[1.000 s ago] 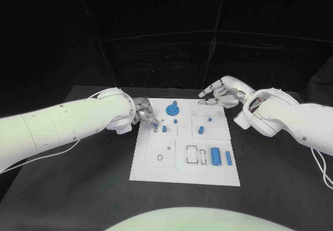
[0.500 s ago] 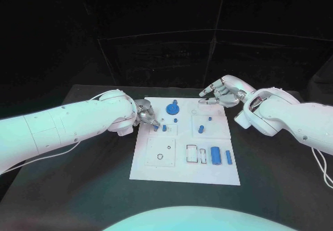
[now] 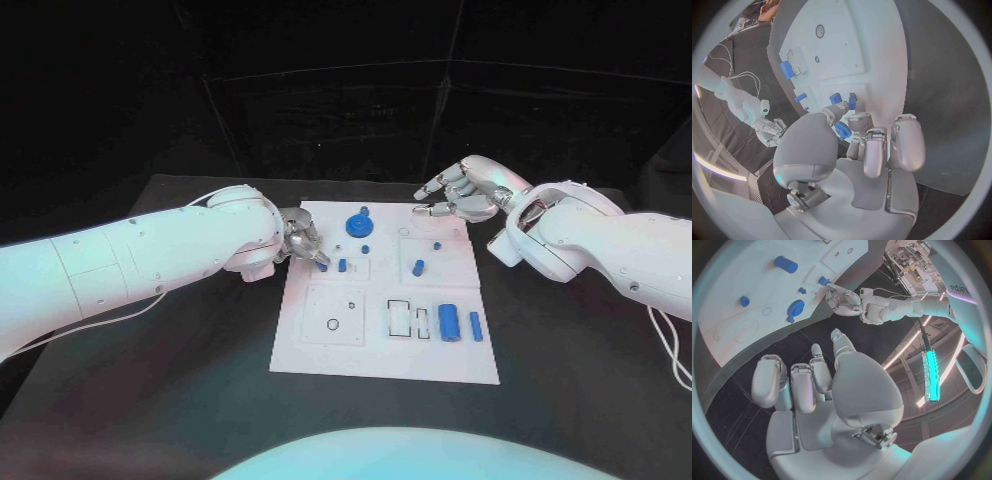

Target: Assemble the parts on the task board

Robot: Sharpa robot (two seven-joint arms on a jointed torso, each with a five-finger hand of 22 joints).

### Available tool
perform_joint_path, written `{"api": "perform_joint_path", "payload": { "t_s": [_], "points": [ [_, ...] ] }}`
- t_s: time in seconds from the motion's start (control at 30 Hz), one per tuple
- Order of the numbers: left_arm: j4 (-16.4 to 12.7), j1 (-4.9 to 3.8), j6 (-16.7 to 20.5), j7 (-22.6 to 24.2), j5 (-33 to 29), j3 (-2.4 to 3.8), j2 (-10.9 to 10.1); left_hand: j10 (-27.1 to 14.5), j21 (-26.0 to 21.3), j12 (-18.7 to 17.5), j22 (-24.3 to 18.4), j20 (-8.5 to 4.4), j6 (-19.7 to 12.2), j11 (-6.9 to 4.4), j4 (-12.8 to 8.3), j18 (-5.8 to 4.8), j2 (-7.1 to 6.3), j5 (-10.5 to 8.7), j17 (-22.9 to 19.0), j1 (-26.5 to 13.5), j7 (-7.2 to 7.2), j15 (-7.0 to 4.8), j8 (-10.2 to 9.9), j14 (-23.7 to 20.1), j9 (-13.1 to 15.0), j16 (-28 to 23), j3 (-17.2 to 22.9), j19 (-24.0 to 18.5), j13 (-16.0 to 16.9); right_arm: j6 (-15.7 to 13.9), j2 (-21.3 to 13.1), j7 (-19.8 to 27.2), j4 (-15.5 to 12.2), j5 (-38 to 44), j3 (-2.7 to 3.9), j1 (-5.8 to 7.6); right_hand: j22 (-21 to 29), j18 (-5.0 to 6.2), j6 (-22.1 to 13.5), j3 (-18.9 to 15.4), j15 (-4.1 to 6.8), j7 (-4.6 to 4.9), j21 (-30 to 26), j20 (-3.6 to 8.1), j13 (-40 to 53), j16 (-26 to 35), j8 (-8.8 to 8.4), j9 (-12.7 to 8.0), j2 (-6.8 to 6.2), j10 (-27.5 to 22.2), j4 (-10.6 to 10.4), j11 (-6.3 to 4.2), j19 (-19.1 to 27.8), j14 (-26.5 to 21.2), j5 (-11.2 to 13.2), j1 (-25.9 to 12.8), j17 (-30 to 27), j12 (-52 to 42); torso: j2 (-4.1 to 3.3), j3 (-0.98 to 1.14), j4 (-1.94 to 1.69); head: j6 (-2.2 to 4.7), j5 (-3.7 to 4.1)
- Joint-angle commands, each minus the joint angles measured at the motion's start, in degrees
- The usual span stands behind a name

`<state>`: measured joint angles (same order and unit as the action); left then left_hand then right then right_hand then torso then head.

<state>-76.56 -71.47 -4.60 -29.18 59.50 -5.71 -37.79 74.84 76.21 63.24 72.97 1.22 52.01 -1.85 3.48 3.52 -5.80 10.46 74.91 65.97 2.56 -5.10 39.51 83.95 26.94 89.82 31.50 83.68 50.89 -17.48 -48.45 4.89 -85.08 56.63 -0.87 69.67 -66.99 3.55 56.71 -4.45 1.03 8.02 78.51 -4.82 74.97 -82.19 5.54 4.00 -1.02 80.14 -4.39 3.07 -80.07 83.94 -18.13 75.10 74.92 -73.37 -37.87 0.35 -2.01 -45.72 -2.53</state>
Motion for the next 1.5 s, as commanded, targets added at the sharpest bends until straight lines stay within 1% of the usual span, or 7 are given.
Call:
{"api": "perform_joint_path", "payload": {
  "t_s": [0.03,0.3,0.6,1.03,1.1,1.27,1.5],
  "points": [
    [0.38,0.15,-1.78,-0.77,0.69,-0.11,0.2,0.21,0.4,0.33,0.05,-0.08,0.22,0.0,-7.41,0.31,-0.14,0.17,15.09,0.63,-0.1,-0.03,0.2,6.05,0.07,0.18,7.77,0.66,0.05,0.31,0.07,0.49,-0.05,-0.25,0.03,0.1,0.08,0.95,0.11,-0.27,0.39,-0.04,-0.24,0.19,1.96,0.35,0.28,0.0,0.41,-0.12,0.04,-0.08,-0.16,3.14,-0.31,0.02,1.26,0.04,0.01,0.01,0.03,-0.17,0.05],
    [0.57,0.25,-2.28,-1.01,0.7,-0.12,0.21,0.28,0.34,0.39,-0.02,-0.09,0.26,-0.01,-7.43,0.32,-0.21,0.23,15.09,0.58,-0.11,-0.03,0.19,6.05,0.07,0.18,7.82,0.64,0.15,0.34,0.08,0.52,-0.02,-0.26,0.03,0.1,0.08,0.95,0.11,-0.27,0.39,-0.04,-0.24,0.19,1.96,0.35,0.28,0.0,0.41,-0.12,0.04,-0.08,-0.16,3.14,-0.31,0.02,1.26,0.04,0.09,0.04,-0.1,-0.3,0.03],
    [0.36,0.29,-2.81,-1.14,0.7,-0.14,0.11,0.55,0.5,0.53,0.21,-0.11,0.47,-0.05,-7.56,0.27,-0.52,0.75,15.09,0.38,-0.16,-0.06,0.16,6.05,0.04,0.18,8.09,0.72,0.41,0.34,0.05,0.54,-0.04,-0.26,0.03,0.1,0.08,0.95,0.11,-0.27,0.39,-0.04,-0.24,0.19,1.96,0.35,0.28,0.0,0.41,-0.12,0.04,-0.08,-0.16,3.14,-0.31,0.02,1.26,0.04,0.01,0.03,0.08,-0.32,-0.04],
    [0.7,0.31,-2.31,-0.7,0.63,-0.14,0.35,1.16,0.59,0.92,0.39,-0.16,1.02,-0.16,-7.24,0.24,-0.91,1.57,15.09,-0.58,-0.33,-0.1,0.18,6.05,0.02,0.18,8.27,0.78,1.05,0.34,0.15,0.59,0.0,-0.26,0.03,0.1,0.08,0.95,0.11,-0.27,0.39,-0.04,-0.24,0.19,1.96,0.35,0.28,0.0,0.41,-0.12,0.04,-0.08,-0.16,3.14,-0.31,0.02,1.26,0.04,0.04,0.04,-0.04,-0.44,0.03],
    [0.94,0.31,-2.09,-0.54,0.38,-0.14,0.5,1.45,0.65,1.1,0.51,-0.19,1.45,-0.29,-6.73,0.22,-1.14,1.48,15.09,-1.46,-0.61,-0.17,0.29,6.05,0.06,0.18,7.6,0.81,1.27,0.34,0.19,0.59,0.03,-0.26,0.03,0.1,0.08,0.95,0.11,-0.27,0.39,-0.04,-0.24,0.19,1.96,0.35,0.28,0.0,0.41,-0.12,0.04,-0.08,-0.16,3.14,-0.31,0.02,1.26,0.04,0.04,0.06,0.0,-0.48,-0.01],
    [1.4,0.3,-1.94,-0.34,0.07,-0.14,0.89,1.93,0.82,1.51,0.86,-0.52,2.85,-0.9,-5.11,0.17,-2.09,1.17,15.09,-3.91,-1.46,-0.64,0.42,6.05,0.07,0.18,3.32,0.92,1.77,0.33,0.25,0.59,0.07,-0.26,0.03,0.1,0.08,0.95,0.11,-0.27,0.39,-0.04,-0.24,0.19,1.96,0.35,0.28,0.0,0.41,-0.12,0.04,-0.08,-0.16,3.14,-0.31,0.02,1.26,0.04,0.0,0.04,-0.04,-0.49,-0.01],
    [2.22,0.29,-1.88,-0.37,-0.05,-0.14,1.46,2.29,1.03,2.15,1.27,-0.84,3.92,-1.14,-3.5,0.09,-1.55,1.17,15.09,-5.1,-1.71,-0.88,0.04,6.05,-0.17,0.18,-1.31,1.06,2.77,0.34,0.31,0.58,0.09,-0.26,0.03,0.1,0.08,0.95,0.11,-0.27,0.39,-0.04,-0.24,0.19,1.96,0.35,0.28,0.0,0.41,-0.12,0.04,-0.08,-0.16,3.14,-0.31,0.02,1.26,0.04,0.0,0.06,0.03,-0.63,-0.01]
  ]
}}
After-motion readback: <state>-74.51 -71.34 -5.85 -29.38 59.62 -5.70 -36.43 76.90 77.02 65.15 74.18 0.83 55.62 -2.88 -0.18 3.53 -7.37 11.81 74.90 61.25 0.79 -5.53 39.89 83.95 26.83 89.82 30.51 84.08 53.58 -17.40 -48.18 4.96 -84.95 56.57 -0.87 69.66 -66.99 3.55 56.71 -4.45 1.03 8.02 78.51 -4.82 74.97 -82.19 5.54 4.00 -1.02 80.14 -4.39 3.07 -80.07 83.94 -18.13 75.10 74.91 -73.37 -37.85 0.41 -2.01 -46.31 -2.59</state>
